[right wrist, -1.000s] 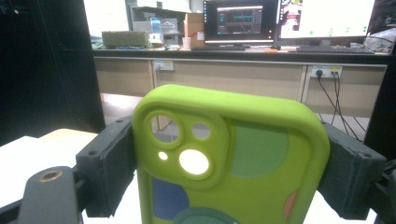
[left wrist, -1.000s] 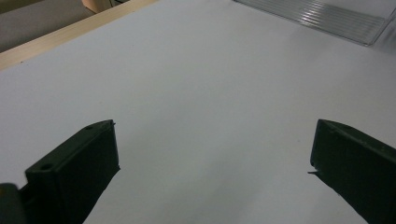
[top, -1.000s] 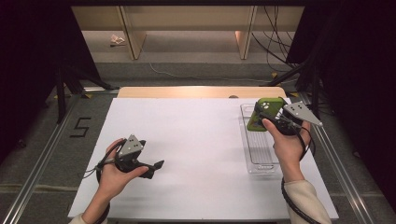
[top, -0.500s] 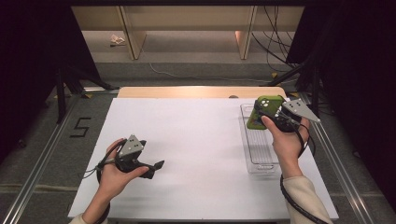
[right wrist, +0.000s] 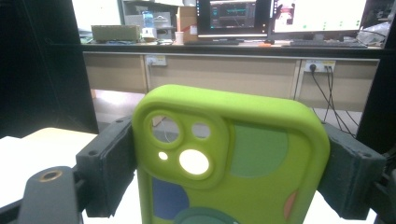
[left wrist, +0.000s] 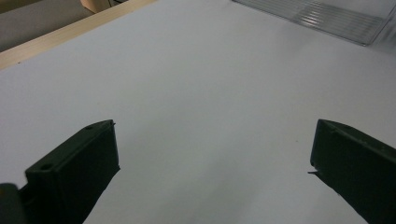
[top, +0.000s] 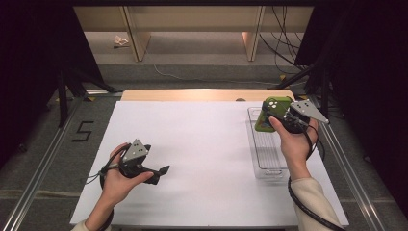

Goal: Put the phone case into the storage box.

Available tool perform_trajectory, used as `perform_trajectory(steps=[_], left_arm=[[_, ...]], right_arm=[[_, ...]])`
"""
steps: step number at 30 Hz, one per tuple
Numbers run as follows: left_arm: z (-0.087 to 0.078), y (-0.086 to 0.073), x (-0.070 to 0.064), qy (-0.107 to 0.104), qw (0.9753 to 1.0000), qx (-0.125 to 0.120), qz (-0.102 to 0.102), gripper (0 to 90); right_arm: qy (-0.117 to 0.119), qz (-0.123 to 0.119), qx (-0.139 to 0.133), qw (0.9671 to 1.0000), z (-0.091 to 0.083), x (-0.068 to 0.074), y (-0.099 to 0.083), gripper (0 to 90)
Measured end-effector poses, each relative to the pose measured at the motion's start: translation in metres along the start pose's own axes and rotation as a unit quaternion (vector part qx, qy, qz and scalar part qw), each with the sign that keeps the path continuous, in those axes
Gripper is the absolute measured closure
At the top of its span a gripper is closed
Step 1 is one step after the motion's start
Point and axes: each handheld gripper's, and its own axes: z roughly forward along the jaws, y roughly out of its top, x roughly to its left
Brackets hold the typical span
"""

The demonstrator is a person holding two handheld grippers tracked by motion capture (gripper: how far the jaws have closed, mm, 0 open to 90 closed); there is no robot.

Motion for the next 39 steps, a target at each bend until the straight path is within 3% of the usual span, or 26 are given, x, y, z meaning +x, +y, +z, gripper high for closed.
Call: perform_trajectory(steps=[39], left_arm=[[0.0,0.0,0.0,-0.002,1.0,-0.001,0.0,0.8]], right_arm=[[-0.01,-0.001,0.012,0.9999,0.02,-0.003,0.004,17.5]])
